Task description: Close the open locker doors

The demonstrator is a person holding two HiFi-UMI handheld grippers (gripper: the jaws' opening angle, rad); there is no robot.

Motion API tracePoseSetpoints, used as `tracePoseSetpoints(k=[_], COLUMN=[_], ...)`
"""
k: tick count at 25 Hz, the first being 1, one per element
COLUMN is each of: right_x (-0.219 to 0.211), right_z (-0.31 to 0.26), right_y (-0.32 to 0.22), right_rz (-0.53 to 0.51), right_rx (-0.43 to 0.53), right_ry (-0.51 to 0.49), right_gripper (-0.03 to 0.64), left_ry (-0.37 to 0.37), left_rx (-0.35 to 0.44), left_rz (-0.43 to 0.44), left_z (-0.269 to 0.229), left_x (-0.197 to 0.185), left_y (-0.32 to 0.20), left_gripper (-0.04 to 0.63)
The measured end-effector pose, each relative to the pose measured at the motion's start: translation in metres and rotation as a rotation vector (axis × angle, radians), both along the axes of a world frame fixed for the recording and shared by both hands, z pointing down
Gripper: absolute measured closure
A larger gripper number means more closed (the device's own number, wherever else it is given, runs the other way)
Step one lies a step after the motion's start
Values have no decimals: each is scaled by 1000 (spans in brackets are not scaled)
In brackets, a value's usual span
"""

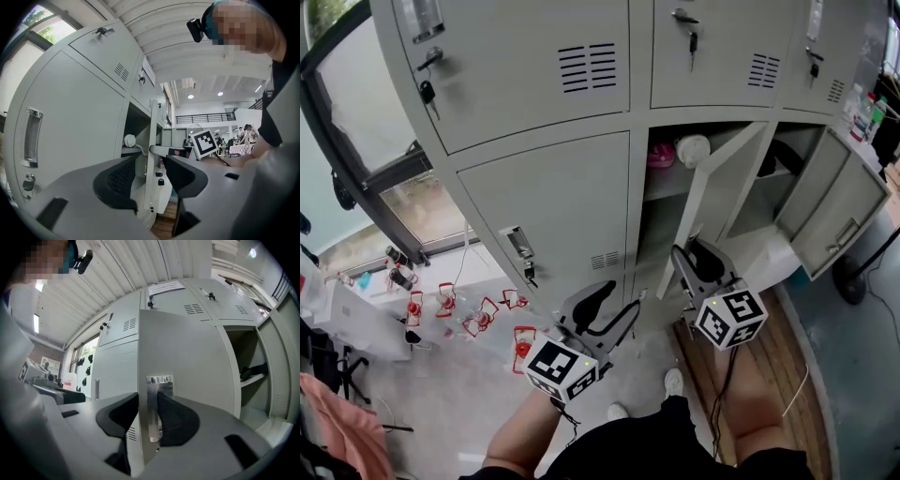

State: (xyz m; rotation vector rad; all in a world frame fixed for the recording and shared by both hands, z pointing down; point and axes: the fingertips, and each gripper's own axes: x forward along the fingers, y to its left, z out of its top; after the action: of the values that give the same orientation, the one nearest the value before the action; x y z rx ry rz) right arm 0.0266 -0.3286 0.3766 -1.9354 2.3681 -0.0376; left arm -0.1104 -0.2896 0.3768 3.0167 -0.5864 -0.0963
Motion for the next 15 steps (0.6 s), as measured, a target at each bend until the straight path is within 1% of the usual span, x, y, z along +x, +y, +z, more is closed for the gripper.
tracePoseSetpoints(k=[6, 11, 15], right_x=[-9, -13, -16], right_z=[1, 1, 0], right_y=[-22, -39, -53], right_rz=[-16, -57, -92], right_rx=[-14, -26, -31], right_ry=[9, 3, 3], right_gripper=[485, 483, 482], left_ry=[13, 20, 24], left_rx=[3, 13, 6], left_rz=[-34, -68, -94], left_z=[1, -5, -7], left_x=[-5, -2, 3], left_y=[-5, -11, -17], left_gripper=[376, 376, 376])
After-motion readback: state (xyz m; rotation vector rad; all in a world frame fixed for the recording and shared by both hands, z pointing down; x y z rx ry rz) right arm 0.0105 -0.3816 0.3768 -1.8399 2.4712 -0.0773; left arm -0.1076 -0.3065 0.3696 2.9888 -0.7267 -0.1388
